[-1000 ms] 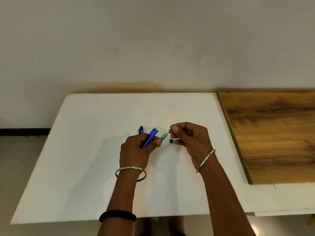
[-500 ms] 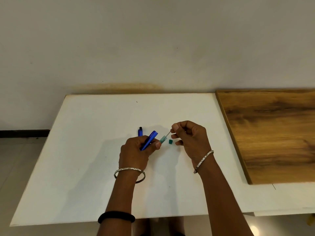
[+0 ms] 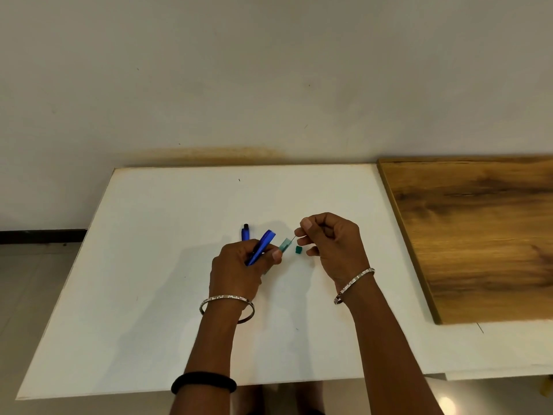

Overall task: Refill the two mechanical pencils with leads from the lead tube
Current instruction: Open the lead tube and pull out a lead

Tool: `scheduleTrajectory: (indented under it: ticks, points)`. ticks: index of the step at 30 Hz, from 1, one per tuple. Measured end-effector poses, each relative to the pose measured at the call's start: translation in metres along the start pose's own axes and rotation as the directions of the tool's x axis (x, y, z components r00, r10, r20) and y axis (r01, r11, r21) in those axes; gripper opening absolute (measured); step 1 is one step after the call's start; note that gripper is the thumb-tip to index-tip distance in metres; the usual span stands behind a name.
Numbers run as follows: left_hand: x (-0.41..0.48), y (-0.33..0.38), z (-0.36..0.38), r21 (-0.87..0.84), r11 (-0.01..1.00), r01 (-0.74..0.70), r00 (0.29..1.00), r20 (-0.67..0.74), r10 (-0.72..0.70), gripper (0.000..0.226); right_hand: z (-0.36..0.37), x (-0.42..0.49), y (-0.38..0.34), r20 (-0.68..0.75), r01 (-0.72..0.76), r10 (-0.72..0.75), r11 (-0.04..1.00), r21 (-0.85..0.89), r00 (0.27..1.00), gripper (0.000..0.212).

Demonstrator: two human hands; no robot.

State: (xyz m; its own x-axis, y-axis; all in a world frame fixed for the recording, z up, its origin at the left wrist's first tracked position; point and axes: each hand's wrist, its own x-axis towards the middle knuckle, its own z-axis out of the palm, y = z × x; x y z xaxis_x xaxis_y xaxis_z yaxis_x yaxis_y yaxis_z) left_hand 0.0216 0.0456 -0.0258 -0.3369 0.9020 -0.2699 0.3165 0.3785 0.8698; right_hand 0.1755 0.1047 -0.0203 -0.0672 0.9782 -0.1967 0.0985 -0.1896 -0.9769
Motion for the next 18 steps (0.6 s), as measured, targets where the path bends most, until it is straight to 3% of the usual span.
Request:
scheduleTrajectory:
  ticks: [4, 11, 18]
  points:
    - [0.0, -0.002, 0.0, 0.038, 0.999, 0.007, 1.0, 0.022, -0.008, 0.035, -0.003, 0.001, 0.002, -0.092, -0.013, 0.015, 1.0, 0.022, 0.996, 0.017]
    - [-0.002, -0.004, 0.011, 0.215, 0.977, -0.004, 0.993, -0.11, 0.028, 0.025, -0.017, 0.003, 0.005, -0.329, -0.052, 0.088, 0.992, 0.116, 0.94, 0.018]
    - [-0.006, -0.003, 0.023, 0.254, 0.964, 0.079, 0.987, -0.153, -0.041, 0.026, -0.025, 0.004, 0.005, -0.368, -0.067, 0.112, 0.989, 0.132, 0.923, 0.014]
